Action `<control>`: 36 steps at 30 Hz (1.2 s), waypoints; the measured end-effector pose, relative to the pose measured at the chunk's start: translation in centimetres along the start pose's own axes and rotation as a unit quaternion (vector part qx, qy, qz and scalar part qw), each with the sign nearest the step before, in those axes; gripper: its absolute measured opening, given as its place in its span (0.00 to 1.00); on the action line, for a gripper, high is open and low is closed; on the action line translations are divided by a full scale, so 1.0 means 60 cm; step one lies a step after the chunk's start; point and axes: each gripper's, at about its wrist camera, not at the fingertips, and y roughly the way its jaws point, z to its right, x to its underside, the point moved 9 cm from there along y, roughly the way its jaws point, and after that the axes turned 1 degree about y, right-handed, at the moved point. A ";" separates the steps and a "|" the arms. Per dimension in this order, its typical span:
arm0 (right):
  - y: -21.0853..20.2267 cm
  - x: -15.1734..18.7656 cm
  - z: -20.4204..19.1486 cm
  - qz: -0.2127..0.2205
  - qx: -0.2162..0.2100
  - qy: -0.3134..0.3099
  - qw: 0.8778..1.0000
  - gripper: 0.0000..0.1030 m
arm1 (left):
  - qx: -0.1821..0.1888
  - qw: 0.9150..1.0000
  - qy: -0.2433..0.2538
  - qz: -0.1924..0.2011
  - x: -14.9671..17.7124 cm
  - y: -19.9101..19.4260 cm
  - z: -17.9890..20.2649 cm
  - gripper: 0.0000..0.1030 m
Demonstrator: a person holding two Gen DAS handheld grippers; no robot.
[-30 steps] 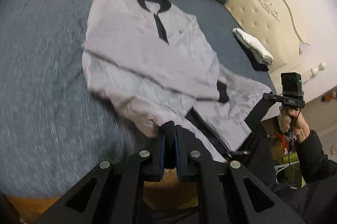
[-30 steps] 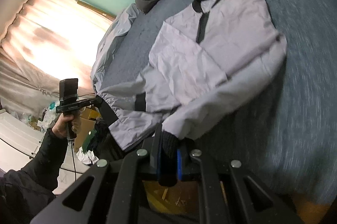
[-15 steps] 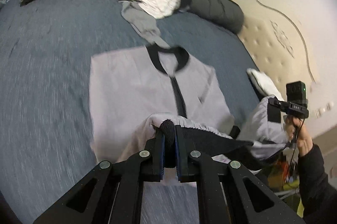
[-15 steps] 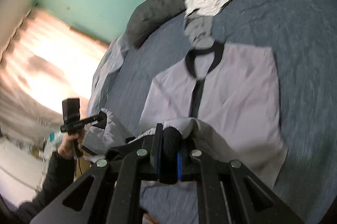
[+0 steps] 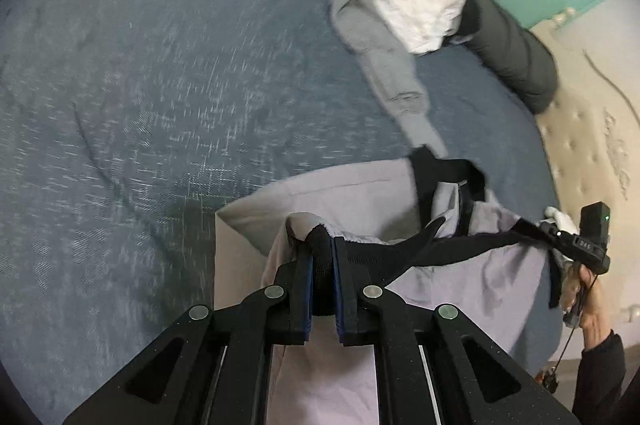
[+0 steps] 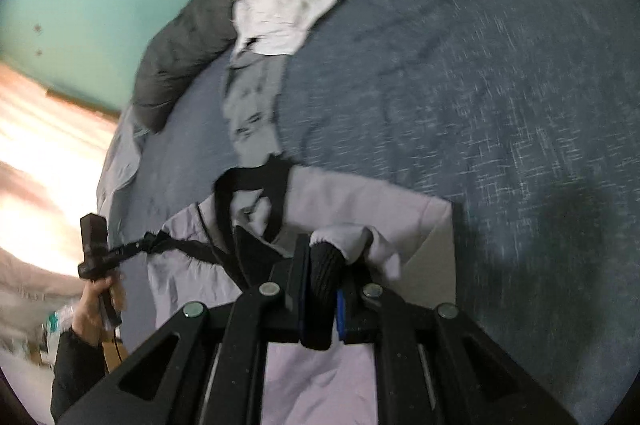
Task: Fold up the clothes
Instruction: 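Lift the black hem with both tools and fold it toward the collar, then lower the held hem onto the jacket near the collar with both tools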
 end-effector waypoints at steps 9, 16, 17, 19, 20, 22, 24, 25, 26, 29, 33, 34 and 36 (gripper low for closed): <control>0.043 -0.026 0.044 0.001 0.016 0.026 1.000 0.13 | 0.012 0.999 -0.039 0.026 -0.018 0.025 -0.016 0.14; 0.000 -0.037 0.004 0.030 -0.016 0.020 0.999 0.63 | 0.019 0.998 -0.041 0.053 -0.028 -0.011 -0.001 0.31; -0.010 -0.041 0.002 0.040 -0.013 0.018 0.999 0.63 | 0.011 0.998 -0.035 0.060 -0.030 -0.021 0.002 0.31; -0.026 -0.048 -0.002 0.054 0.005 0.005 0.999 0.63 | -0.008 0.998 -0.014 0.065 -0.032 -0.032 0.009 0.31; -0.030 -0.046 -0.006 0.057 0.020 -0.020 0.998 0.63 | -0.017 0.998 -0.001 0.067 -0.032 -0.037 0.014 0.31; -0.039 -0.041 -0.015 0.061 0.051 -0.069 0.994 0.63 | -0.035 0.996 0.030 0.071 -0.031 -0.044 0.020 0.36; -0.043 -0.032 -0.018 0.064 0.091 -0.127 0.986 0.63 | -0.051 0.994 0.058 0.079 -0.027 -0.047 0.019 0.46; -0.039 -0.026 -0.014 0.060 0.107 -0.145 0.982 0.63 | -0.058 0.992 0.072 0.082 -0.024 -0.047 0.017 0.47; -0.035 -0.020 -0.010 0.055 0.124 -0.163 0.977 0.63 | -0.065 0.991 0.079 0.082 -0.020 -0.044 0.011 0.47; -0.006 0.001 0.021 0.033 0.149 -0.175 0.973 0.63 | -0.072 0.991 0.082 0.075 -0.011 -0.031 -0.006 0.47; 0.024 0.015 0.051 0.029 0.150 -0.164 0.975 0.63 | -0.077 0.989 0.101 0.077 -0.012 -0.014 -0.013 0.48; 0.029 0.015 0.057 0.030 0.153 -0.160 0.975 0.63 | -0.079 0.989 0.102 0.077 -0.013 -0.011 -0.014 0.48; 0.039 0.014 0.069 0.030 0.153 -0.150 0.976 0.63 | -0.070 0.989 0.102 0.077 -0.019 0.000 -0.013 0.48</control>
